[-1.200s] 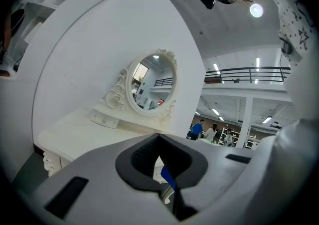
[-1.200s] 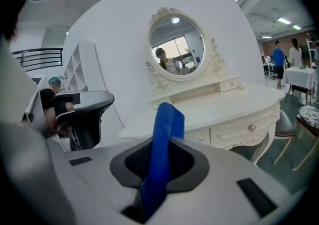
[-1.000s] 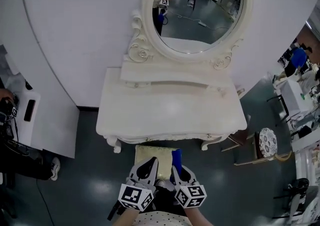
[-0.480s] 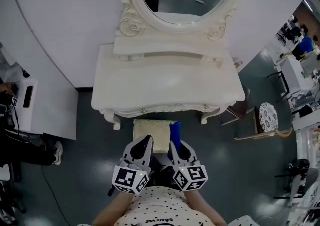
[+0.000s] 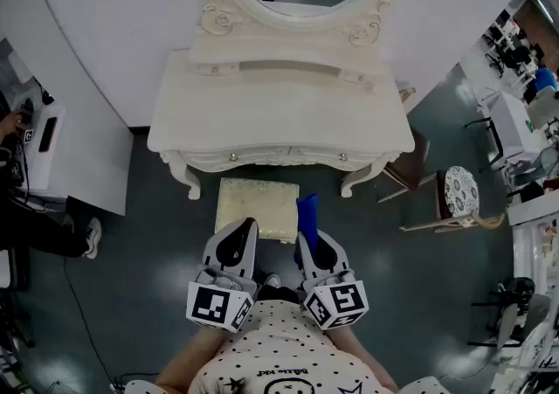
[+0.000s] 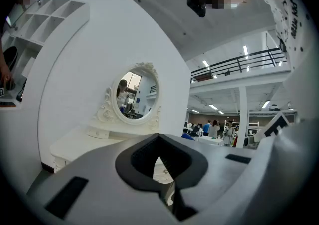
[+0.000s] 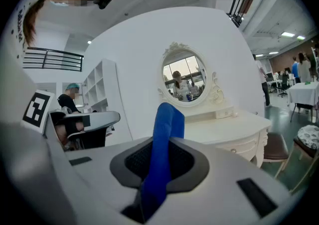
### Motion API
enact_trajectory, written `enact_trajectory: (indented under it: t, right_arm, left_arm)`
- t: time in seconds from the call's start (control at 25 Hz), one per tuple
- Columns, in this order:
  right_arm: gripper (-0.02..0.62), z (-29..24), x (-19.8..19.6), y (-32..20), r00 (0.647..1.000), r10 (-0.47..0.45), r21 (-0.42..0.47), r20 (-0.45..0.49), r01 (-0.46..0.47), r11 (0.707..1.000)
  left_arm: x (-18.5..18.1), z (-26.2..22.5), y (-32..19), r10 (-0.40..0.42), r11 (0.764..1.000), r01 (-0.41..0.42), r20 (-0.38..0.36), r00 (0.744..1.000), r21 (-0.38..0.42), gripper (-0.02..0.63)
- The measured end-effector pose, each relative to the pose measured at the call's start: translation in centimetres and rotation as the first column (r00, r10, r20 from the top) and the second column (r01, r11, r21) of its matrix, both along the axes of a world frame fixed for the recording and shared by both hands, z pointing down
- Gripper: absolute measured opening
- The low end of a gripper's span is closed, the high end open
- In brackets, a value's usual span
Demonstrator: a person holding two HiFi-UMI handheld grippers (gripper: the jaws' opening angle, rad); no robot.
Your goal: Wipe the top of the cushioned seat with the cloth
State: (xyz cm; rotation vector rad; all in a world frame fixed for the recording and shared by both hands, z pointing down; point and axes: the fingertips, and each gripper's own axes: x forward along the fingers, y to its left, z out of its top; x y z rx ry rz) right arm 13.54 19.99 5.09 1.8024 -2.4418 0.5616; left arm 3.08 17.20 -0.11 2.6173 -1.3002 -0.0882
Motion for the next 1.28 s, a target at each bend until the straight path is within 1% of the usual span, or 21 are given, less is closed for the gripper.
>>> enact_trajectory:
  t: [0.16,0.28,0.4,0.6,0.84,1.12,1.28]
  right_arm:
    - [0.061,0.2,2.2,3.6,1.000,-0.006,0.008,-0.012,0.006,1.000]
    - [0.061,0.3,3.6,5.7,1.000,-0.014,0.012,-0.017,0.014,1.000]
    - [0.061,0.3,4.6,7.4,1.000,-0.013,0.020,-0.020,0.014,1.000]
    - [0.061,0.4,4.8,8.8,1.000,-0.027,0.026,-0.015,0.027,0.999]
    - [0.061,0.2,3.7,9.6,0.999,-0.043,0.028,-0.016,0.043,0.999]
    - [0.061,0.4,1.2,9.5,0.998,-0.057,0.007,-0.013,0.057,0.998]
    - [0.061,0.6,-1.2,9.6,0.996,-0.088,-0.005,-0.019,0.088,0.996]
  left_arm:
    - [2.9,-0.1,3.5,0.023,1.000,-0.023,0.000,1.000,0.019,-0.003]
    - [4.9,-0.1,5.9,0.051,0.998,-0.051,0.013,0.999,0.030,-0.002]
    - [5.9,0.1,7.9,0.062,0.998,-0.063,0.028,0.998,0.030,-0.003]
    - [5.4,0.7,9.4,0.030,0.999,-0.030,0.044,0.999,0.014,-0.003]
    - [4.6,0.8,10.5,0.029,1.000,-0.029,0.040,0.999,0.010,-0.002]
    - [2.9,0.8,10.6,0.037,0.999,-0.037,0.038,0.999,0.001,-0.003]
    - [1.0,1.2,10.8,0.035,0.999,-0.034,0.046,0.998,-0.019,-0.002]
